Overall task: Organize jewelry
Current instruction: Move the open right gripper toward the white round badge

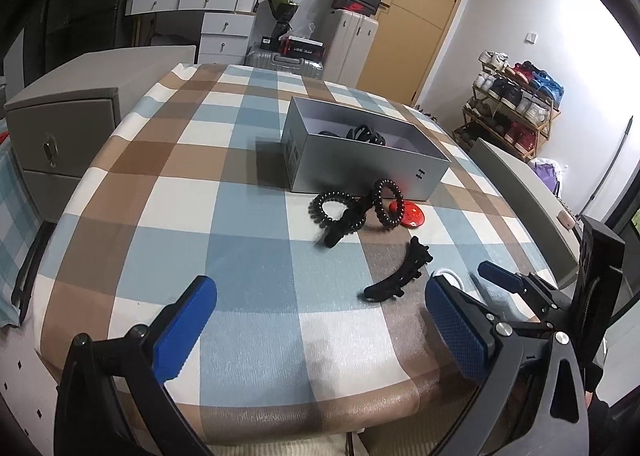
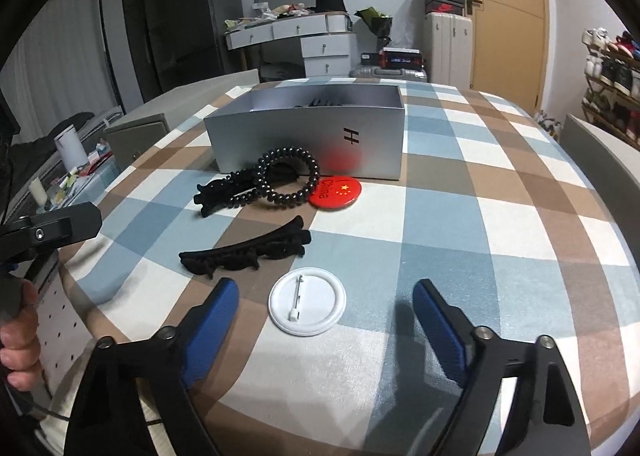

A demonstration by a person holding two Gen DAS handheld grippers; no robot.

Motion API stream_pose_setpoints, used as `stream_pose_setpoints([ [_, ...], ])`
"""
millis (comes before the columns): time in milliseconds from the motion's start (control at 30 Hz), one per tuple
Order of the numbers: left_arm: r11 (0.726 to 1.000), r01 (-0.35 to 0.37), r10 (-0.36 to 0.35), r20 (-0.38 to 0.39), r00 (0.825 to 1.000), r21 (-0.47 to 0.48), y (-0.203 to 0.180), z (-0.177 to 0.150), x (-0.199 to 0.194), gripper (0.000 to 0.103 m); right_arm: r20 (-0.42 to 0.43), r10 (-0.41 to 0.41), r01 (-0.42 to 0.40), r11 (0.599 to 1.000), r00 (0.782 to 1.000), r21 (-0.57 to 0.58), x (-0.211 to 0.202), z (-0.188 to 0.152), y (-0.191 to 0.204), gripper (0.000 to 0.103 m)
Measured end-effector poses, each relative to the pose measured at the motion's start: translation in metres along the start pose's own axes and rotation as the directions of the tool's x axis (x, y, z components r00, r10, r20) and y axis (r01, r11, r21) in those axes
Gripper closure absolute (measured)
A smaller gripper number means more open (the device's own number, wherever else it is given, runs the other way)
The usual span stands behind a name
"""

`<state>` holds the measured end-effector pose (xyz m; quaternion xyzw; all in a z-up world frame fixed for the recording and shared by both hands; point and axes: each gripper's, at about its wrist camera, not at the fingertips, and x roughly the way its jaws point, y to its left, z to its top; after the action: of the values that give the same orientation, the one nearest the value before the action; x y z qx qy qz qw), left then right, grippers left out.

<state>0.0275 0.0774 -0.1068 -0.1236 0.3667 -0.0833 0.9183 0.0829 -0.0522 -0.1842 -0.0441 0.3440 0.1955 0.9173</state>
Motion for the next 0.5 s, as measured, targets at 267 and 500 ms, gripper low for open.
stream_pose_setpoints([
  [267,1.000,0.008,-0.008,-0.009,1.000,0.006,0.000,-0.001,0.000,0.002,-0.023,-0.052,0.050,0.995,0.998,-0.084,0.006,-0.001,0.016,0.054],
  [500,1.000,-0.002,0.002,-0.017,1.000,0.007,0.000,-0.001,-0.001,0.002,-0.018,-0.035,0.033,0.996,0.999,-0.081,0.005,-0.001,0.015,0.062],
])
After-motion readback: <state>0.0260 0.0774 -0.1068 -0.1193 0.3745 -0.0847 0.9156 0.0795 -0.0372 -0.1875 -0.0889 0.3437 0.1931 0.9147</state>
